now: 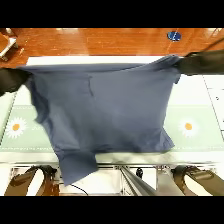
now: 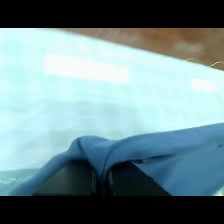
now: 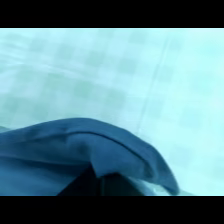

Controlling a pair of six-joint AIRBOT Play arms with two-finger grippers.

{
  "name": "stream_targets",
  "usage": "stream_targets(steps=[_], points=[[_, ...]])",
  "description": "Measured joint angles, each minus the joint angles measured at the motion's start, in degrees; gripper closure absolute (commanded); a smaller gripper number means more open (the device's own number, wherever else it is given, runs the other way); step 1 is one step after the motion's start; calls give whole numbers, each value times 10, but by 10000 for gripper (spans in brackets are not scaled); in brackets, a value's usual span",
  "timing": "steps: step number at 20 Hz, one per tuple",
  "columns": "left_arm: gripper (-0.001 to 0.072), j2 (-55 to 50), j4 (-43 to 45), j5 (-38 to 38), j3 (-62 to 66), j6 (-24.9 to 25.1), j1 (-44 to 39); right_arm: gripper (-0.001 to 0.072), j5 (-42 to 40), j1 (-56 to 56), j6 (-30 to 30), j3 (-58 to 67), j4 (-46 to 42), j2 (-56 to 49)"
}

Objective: Fold the shirts.

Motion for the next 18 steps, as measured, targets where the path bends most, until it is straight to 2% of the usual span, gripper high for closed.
stream_targets(steps=[3, 6, 7, 8, 9, 13, 16, 18], points=[[682, -93, -3, 101, -20, 18, -33, 682, -49, -9, -2, 27, 28, -128], [679, -191, -4, 153, 1, 26, -60, 678, -65, -34, 3, 98, 79, -249], [590, -219, -5, 158, 10, 27, -67, 486, -64, -46, 8, 124, 99, -281], [204, -244, -6, 158, 20, 30, -73, 154, -54, -61, 13, 150, 118, -311], [5, -267, -5, 162, 28, 30, -79, 99, -46, -75, 15, 170, 131, -332], [5, -314, -9, 101, 52, 22, -76, 103, 28, -134, 12, 212, 201, -365], [5, -321, -2, 2, 59, 9, -25, 103, 123, -185, -11, 211, 184, -339], [5, -315, 30, -54, 46, -10, 16, 102, 150, -215, -8, 166, 140, -295]])
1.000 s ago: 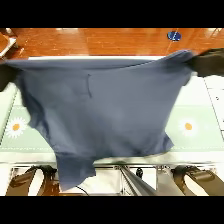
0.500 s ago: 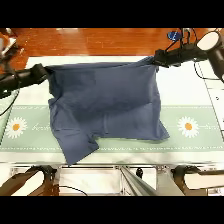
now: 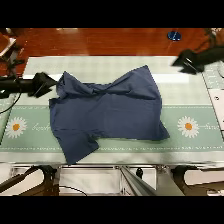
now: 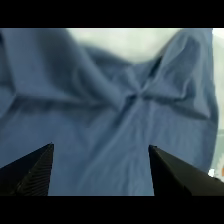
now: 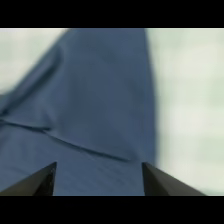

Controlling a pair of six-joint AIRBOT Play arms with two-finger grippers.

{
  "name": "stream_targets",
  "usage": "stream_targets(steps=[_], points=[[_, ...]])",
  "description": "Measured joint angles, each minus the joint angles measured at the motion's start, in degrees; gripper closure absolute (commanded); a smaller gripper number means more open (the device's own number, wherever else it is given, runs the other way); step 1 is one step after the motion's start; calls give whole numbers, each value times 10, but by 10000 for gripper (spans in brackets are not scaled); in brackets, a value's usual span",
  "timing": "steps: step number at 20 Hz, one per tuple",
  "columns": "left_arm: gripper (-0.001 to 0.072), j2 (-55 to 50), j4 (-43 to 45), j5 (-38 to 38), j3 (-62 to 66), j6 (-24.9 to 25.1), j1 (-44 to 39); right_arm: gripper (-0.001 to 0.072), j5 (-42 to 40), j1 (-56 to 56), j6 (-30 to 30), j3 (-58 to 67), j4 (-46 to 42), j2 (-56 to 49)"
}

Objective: Fold the shirts.

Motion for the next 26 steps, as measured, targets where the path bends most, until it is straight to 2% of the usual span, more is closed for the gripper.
stream_targets(steps=[4, 7, 10, 16, 21, 22, 23, 24, 26], points=[[5, 39, 87, -85, -76, -24, 90, 98, -28, -35, -2, -210, -32, 138], [5, 68, 116, -111, -155, -23, 166, 97, -67, -42, -38, -379, 6, 254], [6, 79, 127, -97, -214, -14, 202, 97, -88, -45, -62, -488, 38, 349], [6, 57, 110, -44, -265, 10, 204, 98, -88, -47, -73, -554, 60, 433], [18, 23, 72, -24, -272, 18, 151, 98, -92, -47, -71, -563, 63, 445], [215, 15, 65, -18, -273, 19, 136, 98, -98, -48, -69, -563, 61, 446], [554, 7, 59, -4, -273, 19, 121, 98, -109, -51, -62, -563, 53, 447], [682, -2, 61, 11, -274, 22, 108, 98, -125, -61, -51, -563, 36, 447], [682, -15, 56, 10, -274, 25, 85, 98, -144, -94, -24, -563, -13, 444]])
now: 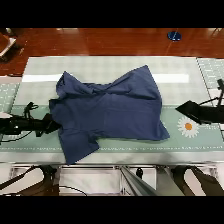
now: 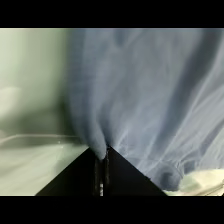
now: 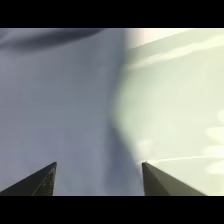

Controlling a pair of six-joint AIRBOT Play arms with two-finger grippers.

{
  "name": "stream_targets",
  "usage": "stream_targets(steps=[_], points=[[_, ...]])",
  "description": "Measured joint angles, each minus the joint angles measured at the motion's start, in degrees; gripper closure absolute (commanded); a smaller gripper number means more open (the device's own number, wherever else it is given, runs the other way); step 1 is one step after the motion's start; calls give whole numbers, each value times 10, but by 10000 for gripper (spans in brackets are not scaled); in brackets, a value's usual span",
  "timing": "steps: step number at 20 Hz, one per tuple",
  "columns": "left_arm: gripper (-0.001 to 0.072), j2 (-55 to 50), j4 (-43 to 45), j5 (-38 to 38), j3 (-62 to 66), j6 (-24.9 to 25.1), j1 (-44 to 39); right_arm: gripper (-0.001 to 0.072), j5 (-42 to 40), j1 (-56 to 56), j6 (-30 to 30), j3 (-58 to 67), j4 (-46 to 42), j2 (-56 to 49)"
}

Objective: Fold the shirts.

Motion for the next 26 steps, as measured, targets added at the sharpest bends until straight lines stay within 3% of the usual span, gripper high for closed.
stream_targets(steps=[3, 8, 19, 21, 22, 23, 24, 25, 26], points=[[682, -8, -3, -12, 6, 16, -15, 98, 33, -53, 23, -20, -66, -14], [682, -12, -7, -30, 22, 25, -22, 98, 75, -46, 13, -77, -74, -51], [682, -12, -11, -36, 30, 27, -23, 101, 72, -21, -69, -96, 44, -193], [682, -12, -11, -35, 30, 27, -23, 132, 70, -21, -75, -96, 68, -218], [682, -12, -11, -34, 30, 27, -23, 211, 65, -19, -79, -96, 79, -226], [682, -12, -13, -34, 30, 27, -24, 216, 55, -14, -84, -96, 89, -233], [682, -12, -16, -33, 30, 27, -24, 287, 46, -5, -87, -95, 97, -238], [682, -12, -19, -32, 30, 27, -24, 595, 33, 8, -92, -93, 102, -241], [682, -12, -25, -31, 30, 27, -24, 682, 17, 20, -94, -90, 99, -244]])
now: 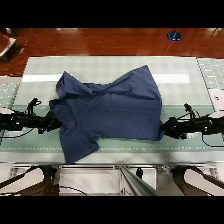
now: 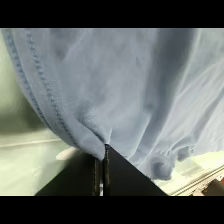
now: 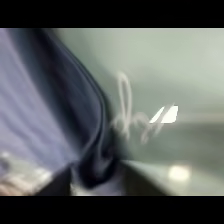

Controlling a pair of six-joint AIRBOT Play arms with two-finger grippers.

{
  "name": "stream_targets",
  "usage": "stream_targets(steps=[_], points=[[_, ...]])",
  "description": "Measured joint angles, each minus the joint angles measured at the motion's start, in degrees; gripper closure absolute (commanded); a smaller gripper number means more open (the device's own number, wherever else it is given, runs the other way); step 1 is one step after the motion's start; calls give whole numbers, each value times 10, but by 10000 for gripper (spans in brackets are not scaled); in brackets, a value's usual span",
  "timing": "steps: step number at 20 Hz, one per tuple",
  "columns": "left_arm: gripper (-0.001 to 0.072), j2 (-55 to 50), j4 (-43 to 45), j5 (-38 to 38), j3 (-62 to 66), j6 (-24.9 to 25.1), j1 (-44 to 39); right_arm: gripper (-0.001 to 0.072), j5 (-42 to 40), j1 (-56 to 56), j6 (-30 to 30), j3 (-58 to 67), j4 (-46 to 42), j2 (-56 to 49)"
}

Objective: Fold the shirts.

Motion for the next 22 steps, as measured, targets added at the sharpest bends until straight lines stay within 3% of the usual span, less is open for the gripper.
stream_targets(steps=[6, 11, 13, 18, 22], points=[[683, 27, -116, 0, 42, 25, 0, 683, 44, 39, -12, 136, 20, 12], [684, 134, -335, 20, 223, 66, 5, 682, 56, 42, 5, 461, 38, 68], [684, 174, -374, 28, 314, 71, 14, 683, 33, 38, 16, 591, 36, 94], [684, 278, -322, 31, 524, -14, 71, 683, 21, 35, 56, 807, -20, 176], [684, 370, -153, 40, 623, -59, 105, 683, 45, 34, 73, 856, -85, 255]])
